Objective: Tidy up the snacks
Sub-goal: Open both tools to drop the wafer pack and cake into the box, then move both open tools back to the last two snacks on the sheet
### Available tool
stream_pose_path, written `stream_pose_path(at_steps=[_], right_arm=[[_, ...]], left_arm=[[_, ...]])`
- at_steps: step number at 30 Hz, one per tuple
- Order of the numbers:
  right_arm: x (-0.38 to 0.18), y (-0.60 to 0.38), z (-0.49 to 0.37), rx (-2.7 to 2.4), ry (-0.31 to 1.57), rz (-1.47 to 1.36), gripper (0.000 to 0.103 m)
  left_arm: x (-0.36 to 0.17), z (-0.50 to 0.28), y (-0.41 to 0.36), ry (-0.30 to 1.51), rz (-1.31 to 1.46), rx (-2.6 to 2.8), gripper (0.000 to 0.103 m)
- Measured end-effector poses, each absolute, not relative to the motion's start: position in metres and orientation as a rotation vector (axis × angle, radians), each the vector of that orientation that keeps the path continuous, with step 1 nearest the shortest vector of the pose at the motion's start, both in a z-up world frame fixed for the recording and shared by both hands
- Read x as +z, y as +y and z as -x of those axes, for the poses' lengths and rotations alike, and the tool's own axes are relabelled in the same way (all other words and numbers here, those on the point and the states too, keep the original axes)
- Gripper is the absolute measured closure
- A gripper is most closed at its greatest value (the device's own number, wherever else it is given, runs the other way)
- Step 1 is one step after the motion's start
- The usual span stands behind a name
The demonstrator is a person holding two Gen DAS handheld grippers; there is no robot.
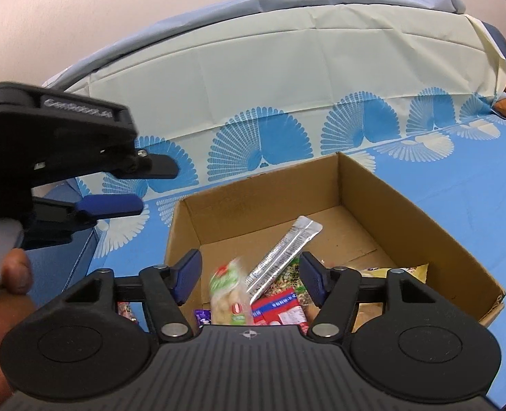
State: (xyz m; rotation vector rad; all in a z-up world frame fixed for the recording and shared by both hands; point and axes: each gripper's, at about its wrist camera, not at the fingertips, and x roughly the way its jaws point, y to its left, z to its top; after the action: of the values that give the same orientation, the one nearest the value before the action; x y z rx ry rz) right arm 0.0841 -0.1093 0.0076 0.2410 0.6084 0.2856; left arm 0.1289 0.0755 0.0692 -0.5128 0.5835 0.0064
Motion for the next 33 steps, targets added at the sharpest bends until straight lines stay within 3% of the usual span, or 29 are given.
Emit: stream_pose_path(at_steps=[7,9,11,20,22,23,24,26,33], right_arm=[[0.006,-0.094,-0.077,0.297,0.593,-0.183,0.036],[0.006,-0.091,-0.076,0.297,0.587,-0.17,0.036],[0.006,-0.086,-0.071,0.297,0.576,-0.146,0.036],[0.002,-0.057,-0.04,0.321,0.549,-0.024,0.036],[0.002,-0.05,-0.03,0.34,0.528,-0.008,0.038],[0.002,-0.046,-0.024,0.356,0.518,-0.002,0.04],[0.002,-0.043,-0.019,0.37,0.513,0.001,0.041],[0.002,-0.034,-0.008,0.415,0.5,0.008,0.043],[-0.003,-0.005,0.019,0.549,0.473,0.066,0.046]], left_arm=[[0.055,-0.081,0.108,0.54,0.455,0.069,0.057],[0.044,-0.061,0.118,0.527,0.403,0.063,0.045],[0.034,-0.039,0.127,0.517,0.339,0.055,0.041],[-0.025,0.037,0.189,0.516,0.364,0.113,0.041],[-0.051,0.052,0.199,0.551,0.43,0.126,0.047],[-0.057,0.053,0.205,0.603,0.494,0.127,0.074],[-0.052,0.055,0.206,0.58,0.49,0.115,0.082],[-0.042,0.063,0.205,0.506,0.467,0.086,0.082],[-0.039,0.066,0.198,0.512,0.446,0.028,0.082]])
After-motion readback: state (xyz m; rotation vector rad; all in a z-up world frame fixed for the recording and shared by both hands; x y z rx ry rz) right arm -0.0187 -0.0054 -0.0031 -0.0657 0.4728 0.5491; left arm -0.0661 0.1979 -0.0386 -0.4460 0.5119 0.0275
